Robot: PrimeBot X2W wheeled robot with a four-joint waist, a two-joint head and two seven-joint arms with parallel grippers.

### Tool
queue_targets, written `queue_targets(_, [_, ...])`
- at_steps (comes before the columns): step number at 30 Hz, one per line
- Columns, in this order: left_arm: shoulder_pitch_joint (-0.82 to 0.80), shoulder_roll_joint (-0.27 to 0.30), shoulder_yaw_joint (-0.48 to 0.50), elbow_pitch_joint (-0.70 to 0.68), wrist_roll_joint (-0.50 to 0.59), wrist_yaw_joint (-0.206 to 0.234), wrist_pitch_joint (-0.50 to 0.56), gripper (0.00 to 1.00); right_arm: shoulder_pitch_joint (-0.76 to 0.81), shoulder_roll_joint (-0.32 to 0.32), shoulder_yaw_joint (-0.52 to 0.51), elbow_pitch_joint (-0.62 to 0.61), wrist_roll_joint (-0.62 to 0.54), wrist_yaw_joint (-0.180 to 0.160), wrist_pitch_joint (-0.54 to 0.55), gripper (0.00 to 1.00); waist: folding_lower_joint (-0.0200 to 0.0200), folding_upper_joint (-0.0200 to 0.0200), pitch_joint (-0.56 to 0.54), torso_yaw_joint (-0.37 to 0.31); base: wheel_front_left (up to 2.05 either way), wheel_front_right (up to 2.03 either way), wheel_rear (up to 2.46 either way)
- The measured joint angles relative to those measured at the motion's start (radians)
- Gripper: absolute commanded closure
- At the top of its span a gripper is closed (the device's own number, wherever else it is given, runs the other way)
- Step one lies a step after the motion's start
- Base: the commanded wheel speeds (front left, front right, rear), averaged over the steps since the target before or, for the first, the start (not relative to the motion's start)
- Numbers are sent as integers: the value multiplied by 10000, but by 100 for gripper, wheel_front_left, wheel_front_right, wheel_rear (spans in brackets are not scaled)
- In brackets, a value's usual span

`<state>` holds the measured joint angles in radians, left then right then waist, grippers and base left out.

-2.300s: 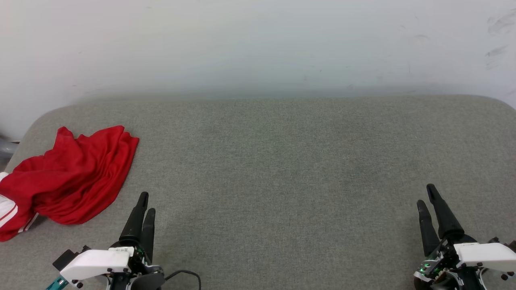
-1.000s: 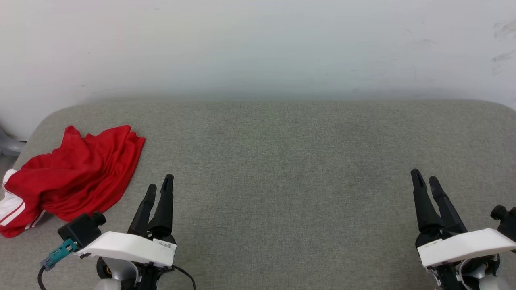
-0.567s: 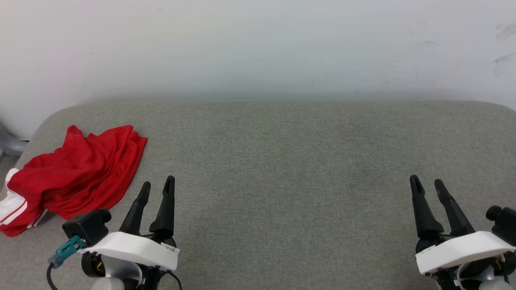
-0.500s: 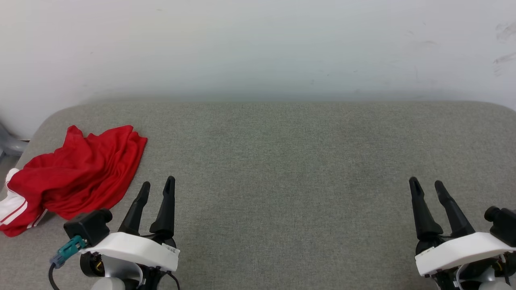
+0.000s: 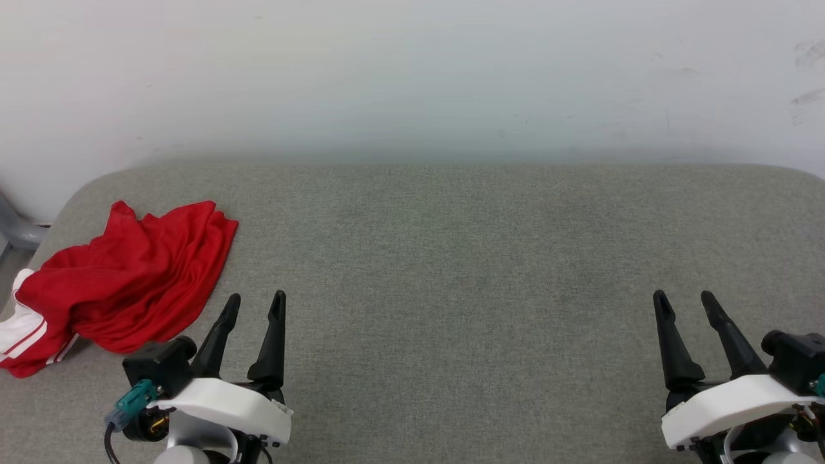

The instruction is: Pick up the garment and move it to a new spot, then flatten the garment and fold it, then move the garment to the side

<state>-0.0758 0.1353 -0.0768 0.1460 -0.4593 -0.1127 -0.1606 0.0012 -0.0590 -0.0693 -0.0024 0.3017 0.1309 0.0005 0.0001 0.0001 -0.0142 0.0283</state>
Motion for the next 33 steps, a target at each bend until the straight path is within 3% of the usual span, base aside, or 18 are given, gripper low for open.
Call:
queue_targets(23, [-11,-96,-117,341,1670,67,-510,0,102,67,-192,-462,-1730,0,-100,0,0,0,-63,113,0,0,0])
queue_targets(33, [-236,-224,295,744,1933,121,-713,0,238,73,-19,-658,-2100,0,-176,0,-1,0,-42,825,0,0,0])
